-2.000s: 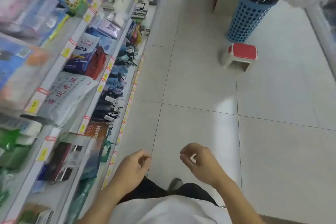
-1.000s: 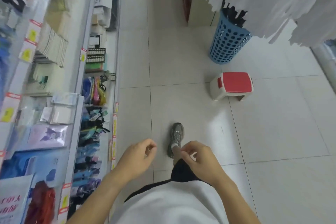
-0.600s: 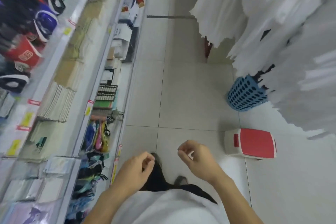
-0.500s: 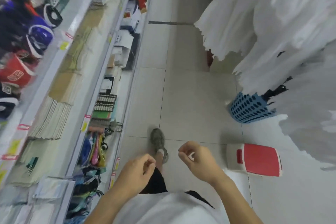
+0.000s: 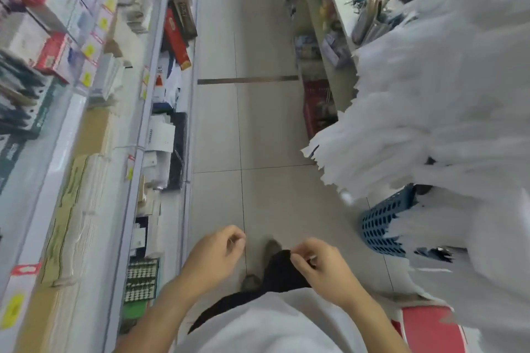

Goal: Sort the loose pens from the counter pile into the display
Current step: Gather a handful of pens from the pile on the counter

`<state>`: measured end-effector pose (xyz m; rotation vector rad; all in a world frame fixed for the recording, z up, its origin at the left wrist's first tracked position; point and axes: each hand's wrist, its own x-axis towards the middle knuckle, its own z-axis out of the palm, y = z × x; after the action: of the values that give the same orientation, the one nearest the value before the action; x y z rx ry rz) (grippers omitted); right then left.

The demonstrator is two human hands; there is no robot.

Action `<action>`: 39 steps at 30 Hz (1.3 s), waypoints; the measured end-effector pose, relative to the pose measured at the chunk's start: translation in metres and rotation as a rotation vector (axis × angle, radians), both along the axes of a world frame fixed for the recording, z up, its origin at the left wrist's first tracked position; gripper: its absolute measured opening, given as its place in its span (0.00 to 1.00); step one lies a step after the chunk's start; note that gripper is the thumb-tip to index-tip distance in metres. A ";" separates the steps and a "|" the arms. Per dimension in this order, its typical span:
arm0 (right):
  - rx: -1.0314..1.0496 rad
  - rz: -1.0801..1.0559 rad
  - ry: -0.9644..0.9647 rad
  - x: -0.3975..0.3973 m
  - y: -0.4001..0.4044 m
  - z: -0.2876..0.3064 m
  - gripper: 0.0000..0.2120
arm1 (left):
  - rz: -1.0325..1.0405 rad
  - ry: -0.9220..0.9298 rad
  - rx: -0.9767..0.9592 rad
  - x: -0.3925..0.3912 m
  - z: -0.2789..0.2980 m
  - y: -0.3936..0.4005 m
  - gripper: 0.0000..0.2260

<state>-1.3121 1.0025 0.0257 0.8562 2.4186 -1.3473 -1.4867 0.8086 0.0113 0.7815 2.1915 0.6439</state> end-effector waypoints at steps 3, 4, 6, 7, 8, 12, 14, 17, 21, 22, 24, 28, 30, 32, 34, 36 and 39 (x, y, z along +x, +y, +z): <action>-0.012 -0.018 -0.026 -0.069 0.038 -0.016 0.05 | 0.003 -0.003 0.008 -0.081 -0.011 0.043 0.04; -0.016 -0.019 -0.031 -0.095 0.052 -0.022 0.05 | 0.005 0.000 0.002 -0.108 -0.016 0.058 0.04; -0.036 -0.014 -0.029 -0.153 0.084 -0.033 0.05 | 0.015 0.010 -0.013 -0.162 -0.025 0.087 0.04; -0.044 -0.002 -0.025 -0.184 0.101 -0.036 0.05 | 0.025 0.013 -0.021 -0.189 -0.027 0.102 0.04; -0.048 0.016 -0.017 -0.216 0.118 -0.037 0.06 | 0.039 0.012 -0.029 -0.214 -0.027 0.116 0.03; -0.029 0.064 0.019 -0.349 0.191 -0.029 0.04 | 0.126 0.000 -0.061 -0.310 -0.017 0.163 0.03; -0.008 0.069 0.037 -0.412 0.224 -0.022 0.04 | 0.181 -0.013 -0.068 -0.351 -0.010 0.181 0.03; -0.002 0.088 0.069 -0.502 0.274 -0.015 0.03 | 0.258 -0.064 -0.060 -0.409 -0.006 0.214 0.03; 0.021 0.123 0.085 -0.615 0.339 -0.018 0.02 | 0.324 -0.106 -0.035 -0.498 -0.021 0.272 0.05; 0.028 0.123 0.082 -0.641 0.355 -0.022 0.02 | 0.315 -0.115 -0.034 -0.524 -0.026 0.290 0.06; 0.046 0.119 0.077 -0.693 0.389 -0.031 0.02 | 0.271 -0.125 -0.042 -0.583 -0.035 0.329 0.04; 0.066 0.050 0.036 -0.784 0.453 -0.034 0.02 | 0.147 -0.099 -0.050 -0.713 -0.038 0.413 0.03; 0.072 0.001 0.031 -0.819 0.480 -0.028 0.03 | 0.066 -0.082 -0.052 -0.772 -0.026 0.458 0.04; 0.064 -0.052 0.027 -0.850 0.508 -0.021 0.04 | -0.001 -0.065 -0.066 -0.826 -0.019 0.504 0.04; 0.050 -0.120 0.022 -0.877 0.536 -0.014 0.04 | -0.047 -0.054 -0.084 -0.871 -0.013 0.549 0.05; 0.036 -0.182 0.022 -0.900 0.565 -0.011 0.04 | -0.083 -0.050 -0.080 -0.907 -0.011 0.593 0.04; -0.004 -0.266 0.030 -0.934 0.613 -0.014 0.03 | -0.174 -0.053 -0.077 -0.957 -0.011 0.663 0.03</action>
<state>-2.2461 1.6158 0.0115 1.1996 2.3882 -1.4618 -2.4432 1.4718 0.0006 0.8925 2.0603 0.4851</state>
